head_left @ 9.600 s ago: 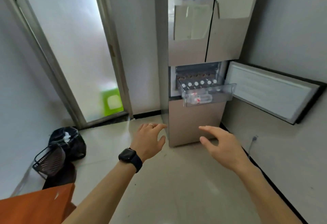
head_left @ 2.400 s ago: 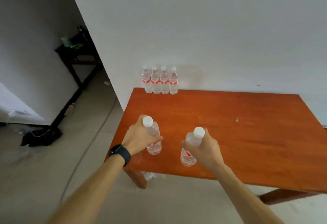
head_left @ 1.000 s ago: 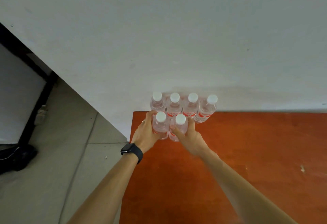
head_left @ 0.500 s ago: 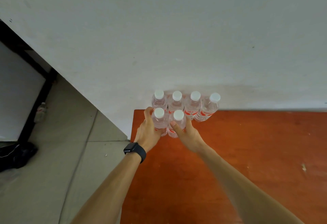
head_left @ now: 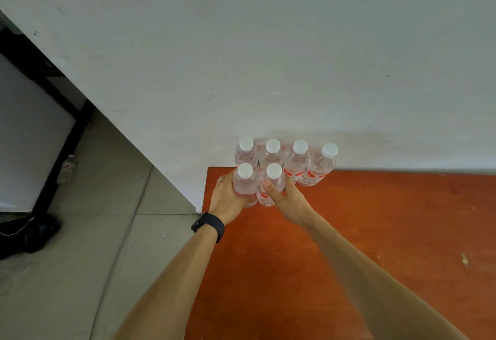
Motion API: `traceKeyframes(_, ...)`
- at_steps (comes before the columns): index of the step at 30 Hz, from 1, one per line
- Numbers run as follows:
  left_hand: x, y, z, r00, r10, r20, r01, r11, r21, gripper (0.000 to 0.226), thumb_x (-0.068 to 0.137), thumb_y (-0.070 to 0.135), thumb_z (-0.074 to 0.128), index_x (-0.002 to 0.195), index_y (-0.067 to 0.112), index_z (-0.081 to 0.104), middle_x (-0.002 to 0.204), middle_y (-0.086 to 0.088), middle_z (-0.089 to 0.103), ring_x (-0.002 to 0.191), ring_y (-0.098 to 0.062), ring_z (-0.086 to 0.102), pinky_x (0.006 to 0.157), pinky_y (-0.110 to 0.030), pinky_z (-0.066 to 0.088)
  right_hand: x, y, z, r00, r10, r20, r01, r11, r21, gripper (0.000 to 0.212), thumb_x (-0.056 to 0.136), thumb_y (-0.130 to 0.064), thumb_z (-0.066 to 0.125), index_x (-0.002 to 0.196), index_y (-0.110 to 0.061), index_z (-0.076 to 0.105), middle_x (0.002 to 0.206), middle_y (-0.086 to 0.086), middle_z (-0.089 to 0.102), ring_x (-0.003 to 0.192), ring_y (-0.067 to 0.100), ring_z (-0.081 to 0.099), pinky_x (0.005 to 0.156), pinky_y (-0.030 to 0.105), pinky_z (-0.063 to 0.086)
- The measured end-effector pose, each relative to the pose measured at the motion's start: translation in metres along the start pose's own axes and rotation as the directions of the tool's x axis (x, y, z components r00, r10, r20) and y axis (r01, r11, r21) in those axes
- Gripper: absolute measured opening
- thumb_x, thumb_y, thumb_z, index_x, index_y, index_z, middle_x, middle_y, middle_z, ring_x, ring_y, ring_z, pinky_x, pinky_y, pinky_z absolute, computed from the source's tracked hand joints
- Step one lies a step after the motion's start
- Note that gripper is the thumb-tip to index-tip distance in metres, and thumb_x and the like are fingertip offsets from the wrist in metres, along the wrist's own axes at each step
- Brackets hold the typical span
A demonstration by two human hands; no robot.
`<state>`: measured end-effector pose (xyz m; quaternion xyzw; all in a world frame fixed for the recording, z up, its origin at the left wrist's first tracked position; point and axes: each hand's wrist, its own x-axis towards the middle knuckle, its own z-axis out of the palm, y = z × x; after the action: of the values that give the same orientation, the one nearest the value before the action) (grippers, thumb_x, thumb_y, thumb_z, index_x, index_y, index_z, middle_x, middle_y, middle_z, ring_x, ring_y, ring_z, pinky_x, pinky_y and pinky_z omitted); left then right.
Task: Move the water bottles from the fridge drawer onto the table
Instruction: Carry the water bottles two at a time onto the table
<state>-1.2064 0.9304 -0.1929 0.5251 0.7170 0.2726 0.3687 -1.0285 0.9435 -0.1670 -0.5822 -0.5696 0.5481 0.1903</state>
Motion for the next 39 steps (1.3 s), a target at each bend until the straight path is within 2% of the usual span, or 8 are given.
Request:
traceKeyframes(9, -0.004, 0.009, -0.002, 1.000, -0.014, 0.018, 0.014, 1.000, 0.015, 0.057, 0.074, 0.040, 0.081, 0.124, 0.034, 0.054, 0.122, 0.004, 0.061, 0.117, -0.022, 0.056, 0.093, -0.041, 0.053, -0.006, -0.003, 0.008, 0.996, 0.028, -0.083, -0.026, 0.999, 0.026, 0.078, 0.096, -0.060, 0.049, 0.158, -0.032, 0.012, 0.156, -0.003, 0.041, 0.135, 0.027, 0.049, 0.093, 0.029, 0.044)
traceKeyframes(16, -0.007, 0.011, -0.004, 0.997, -0.028, 0.072, 0.023, 0.998, 0.059, 0.064, 0.069, 0.055, 0.077, 0.125, 0.040, 0.051, 0.119, 0.010, 0.063, 0.113, -0.018, 0.060, 0.091, -0.044, 0.057, -0.011, 0.000, 0.005, 0.997, 0.059, -0.048, -0.056, 0.996, 0.068, 0.101, 0.076, -0.085, 0.055, 0.156, -0.043, 0.012, 0.156, -0.007, 0.042, 0.138, 0.026, 0.048, 0.109, 0.054, 0.044)
traceKeyframes(21, -0.019, 0.017, -0.008, 0.996, -0.074, 0.059, 0.075, 0.997, -0.008, 0.084, 0.069, 0.045, 0.085, 0.140, 0.031, 0.042, 0.133, 0.006, 0.059, 0.120, -0.019, 0.058, 0.096, -0.045, 0.055, -0.027, 0.001, -0.001, 0.996, 0.075, -0.039, -0.075, 0.997, 0.003, 0.106, 0.074, -0.085, 0.056, 0.158, -0.039, 0.011, 0.158, -0.006, 0.039, 0.141, 0.027, 0.044, 0.112, 0.054, 0.040)
traceKeyframes(25, -0.042, 0.015, -0.007, 0.978, -0.204, 0.043, 0.206, 0.977, -0.048, 0.105, 0.074, 0.058, 0.079, 0.155, 0.026, 0.021, 0.157, -0.007, 0.037, 0.138, -0.031, 0.044, 0.107, -0.054, 0.045, -0.054, 0.008, -0.013, 0.992, 0.101, -0.082, -0.105, 0.993, -0.056, 0.084, 0.087, -0.069, 0.058, 0.156, -0.036, 0.024, 0.156, -0.004, 0.041, 0.138, 0.025, 0.047, 0.108, 0.044, 0.044)
traceKeyframes(29, -0.083, 0.011, 0.004, 0.957, -0.270, 0.104, 0.268, 0.963, 0.037, 0.068, 0.092, 0.035, 0.068, 0.148, 0.023, 0.031, 0.149, -0.008, 0.041, 0.118, -0.023, 0.056, 0.090, -0.034, 0.054, -0.099, 0.024, -0.031, 0.986, 0.080, -0.146, -0.098, 0.988, -0.120, 0.059, 0.093, -0.058, 0.058, 0.146, -0.034, 0.045, 0.144, -0.007, 0.054, 0.130, 0.018, 0.055, 0.101, 0.031, 0.048)
traceKeyframes(32, -0.111, 0.018, 0.020, 0.949, -0.208, 0.237, 0.170, 0.970, 0.172, 0.053, 0.095, 0.035, 0.062, 0.143, 0.027, 0.042, 0.147, -0.004, 0.043, 0.107, -0.014, 0.055, 0.071, -0.020, 0.049, -0.144, 0.039, -0.047, 0.979, 0.024, -0.205, -0.063, 0.980, -0.190, 0.039, 0.096, -0.046, 0.060, 0.133, -0.033, 0.060, 0.133, -0.010, 0.063, 0.106, 0.006, 0.063, 0.093, 0.023, 0.046)
traceKeyframes(34, -0.127, 0.033, 0.033, 0.938, -0.119, 0.326, 0.032, 0.965, 0.259, 0.048, 0.096, 0.038, 0.060, 0.141, 0.027, 0.048, 0.145, -0.002, 0.049, 0.117, -0.016, 0.056, 0.086, -0.029, 0.053, -0.178, 0.052, -0.058, 0.972, 0.002, -0.236, -0.058, 0.971, -0.231, 0.033, 0.098, -0.042, 0.059, 0.129, -0.034, 0.064, 0.129, -0.012, 0.064, 0.080, -0.004, 0.056, 0.083, 0.022, 0.046)
traceKeyframes(39, -0.164, 0.088, 0.089, 0.845, 0.059, 0.532, -0.335, 0.833, 0.441, 0.049, 0.097, 0.044, 0.054, 0.142, 0.025, 0.050, 0.141, -0.005, 0.055, 0.129, -0.026, 0.051, 0.103, -0.040, 0.047, -0.267, 0.099, -0.096, 0.945, -0.014, -0.327, -0.093, 0.947, -0.309, 0.033, 0.100, -0.045, 0.054, 0.130, -0.035, 0.063, 0.129, -0.022, 0.053, 0.114, -0.005, 0.047, 0.097, 0.021, 0.039)
